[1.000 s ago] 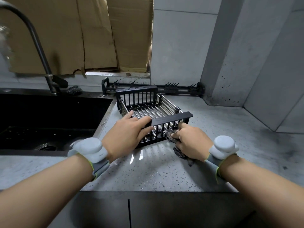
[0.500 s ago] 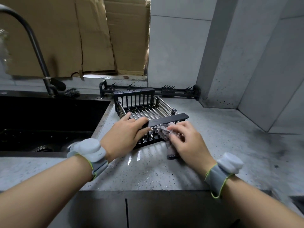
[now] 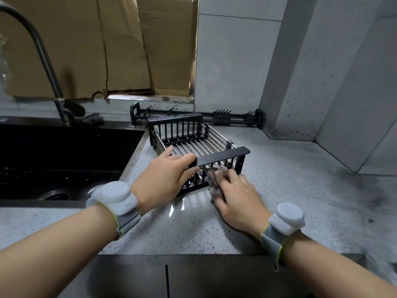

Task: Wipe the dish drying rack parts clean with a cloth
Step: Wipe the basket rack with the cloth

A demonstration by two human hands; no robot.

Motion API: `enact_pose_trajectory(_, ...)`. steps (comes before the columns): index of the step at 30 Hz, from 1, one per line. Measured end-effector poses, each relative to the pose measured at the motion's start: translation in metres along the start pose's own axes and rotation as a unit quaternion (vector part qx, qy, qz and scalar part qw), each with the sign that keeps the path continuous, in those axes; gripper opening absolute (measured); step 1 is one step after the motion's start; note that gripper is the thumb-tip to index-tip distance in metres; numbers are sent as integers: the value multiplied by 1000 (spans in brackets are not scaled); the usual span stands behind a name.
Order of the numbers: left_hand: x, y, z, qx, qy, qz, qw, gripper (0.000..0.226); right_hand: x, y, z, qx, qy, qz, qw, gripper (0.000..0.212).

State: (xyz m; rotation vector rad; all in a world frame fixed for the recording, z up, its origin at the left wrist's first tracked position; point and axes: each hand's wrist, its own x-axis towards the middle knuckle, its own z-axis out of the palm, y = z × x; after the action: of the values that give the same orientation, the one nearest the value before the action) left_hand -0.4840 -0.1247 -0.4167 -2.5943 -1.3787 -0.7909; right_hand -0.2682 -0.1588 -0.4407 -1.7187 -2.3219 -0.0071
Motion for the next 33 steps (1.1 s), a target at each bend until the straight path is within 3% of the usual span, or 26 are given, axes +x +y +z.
enact_pose_trajectory(17, 1, 9, -10, -27, -29, -21, 999, 60, 25, 0, -20, -97, -6, -19, 995, 31)
enact_pose_trajectory(24, 1, 9, -7, -14, -29, -22, 999, 62, 12, -2, -8, -33, -16, 54, 998, 50)
enact_pose_trajectory(29, 2, 7, -8, -14, -40, -27, 999, 63, 21, -10, -7, -41, 26, 53, 997, 32)
enact_pose_trajectory(33, 1, 8, -7, -15, -30, -24, 999, 56, 20, -2, -16, 37, 60, 12, 997, 25)
